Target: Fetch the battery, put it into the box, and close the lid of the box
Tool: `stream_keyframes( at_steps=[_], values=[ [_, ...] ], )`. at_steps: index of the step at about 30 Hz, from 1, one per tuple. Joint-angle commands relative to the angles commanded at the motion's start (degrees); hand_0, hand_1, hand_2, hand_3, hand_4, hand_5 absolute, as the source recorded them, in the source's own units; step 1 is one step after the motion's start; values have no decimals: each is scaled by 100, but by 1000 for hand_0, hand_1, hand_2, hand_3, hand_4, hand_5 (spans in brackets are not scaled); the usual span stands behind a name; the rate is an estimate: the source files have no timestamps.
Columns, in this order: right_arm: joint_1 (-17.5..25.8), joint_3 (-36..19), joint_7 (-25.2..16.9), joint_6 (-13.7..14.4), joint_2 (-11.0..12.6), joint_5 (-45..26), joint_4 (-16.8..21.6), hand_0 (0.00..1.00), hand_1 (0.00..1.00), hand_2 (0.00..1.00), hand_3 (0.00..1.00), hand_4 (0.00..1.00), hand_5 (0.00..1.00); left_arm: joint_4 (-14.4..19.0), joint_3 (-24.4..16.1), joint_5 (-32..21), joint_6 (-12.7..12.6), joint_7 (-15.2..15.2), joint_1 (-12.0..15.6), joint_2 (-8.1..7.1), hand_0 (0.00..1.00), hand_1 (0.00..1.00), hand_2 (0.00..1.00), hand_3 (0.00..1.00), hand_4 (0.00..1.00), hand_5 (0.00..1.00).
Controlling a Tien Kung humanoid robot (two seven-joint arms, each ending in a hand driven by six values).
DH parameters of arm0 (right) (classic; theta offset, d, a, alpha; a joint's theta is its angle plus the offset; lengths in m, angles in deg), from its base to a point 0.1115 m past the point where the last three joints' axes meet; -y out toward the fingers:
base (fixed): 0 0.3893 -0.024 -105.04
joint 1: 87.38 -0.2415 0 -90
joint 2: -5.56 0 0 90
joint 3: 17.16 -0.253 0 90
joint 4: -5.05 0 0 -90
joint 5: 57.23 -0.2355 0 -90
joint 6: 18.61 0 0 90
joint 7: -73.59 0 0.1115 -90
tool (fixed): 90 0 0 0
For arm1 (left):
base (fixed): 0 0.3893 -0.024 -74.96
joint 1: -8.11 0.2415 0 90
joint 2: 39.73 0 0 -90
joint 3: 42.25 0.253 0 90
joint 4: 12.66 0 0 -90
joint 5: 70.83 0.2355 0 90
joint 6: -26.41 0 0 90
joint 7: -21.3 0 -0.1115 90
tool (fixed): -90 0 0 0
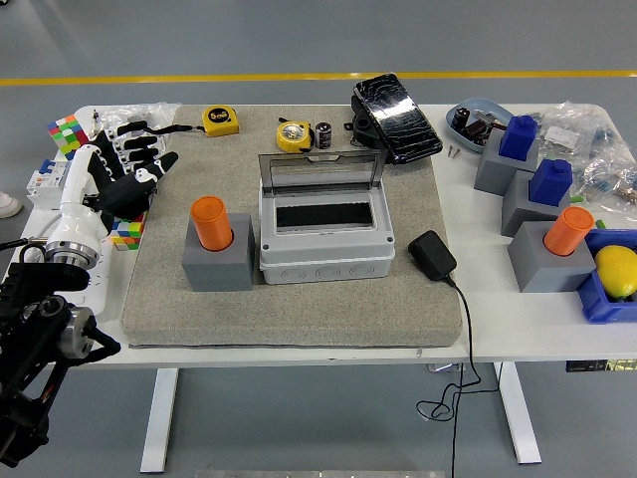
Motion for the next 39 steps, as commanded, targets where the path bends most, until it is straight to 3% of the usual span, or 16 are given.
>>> stream_keyframes(
  at_steps=[14, 25, 31, 32, 39],
  values=[
    [-4, 17, -12, -15, 2, -9, 7, 623, 642, 651, 585, 984, 562, -346, 500, -124, 4, 95, -82, 14, 734, 719, 725, 794, 998, 143],
    [-18, 82, -12, -26, 18, -38, -3, 624, 642, 651, 585, 985, 562, -373, 851, -73, -140, 207, -159, 6, 735, 718, 720, 791, 998, 144],
    [-28, 87, -15, -28, 19, -38, 2, 624, 643, 651, 585, 985, 561, -437, 1032, 53, -235, 227, -241, 21, 735, 715, 709, 787, 998, 109],
    [-26, 87, -17, -30, 19, -40, 3, 624, 642, 652, 585, 986, 560, -459, 1062, 64, -263, 238, -257, 22, 735, 711, 702, 783, 998, 25],
    [-8, 87, -16, -34, 5, -46, -1, 624, 642, 651, 586, 987, 561, -550, 1219, 142, -295, 224, -314, 37, 730, 706, 676, 756, 998, 2]
  ],
)
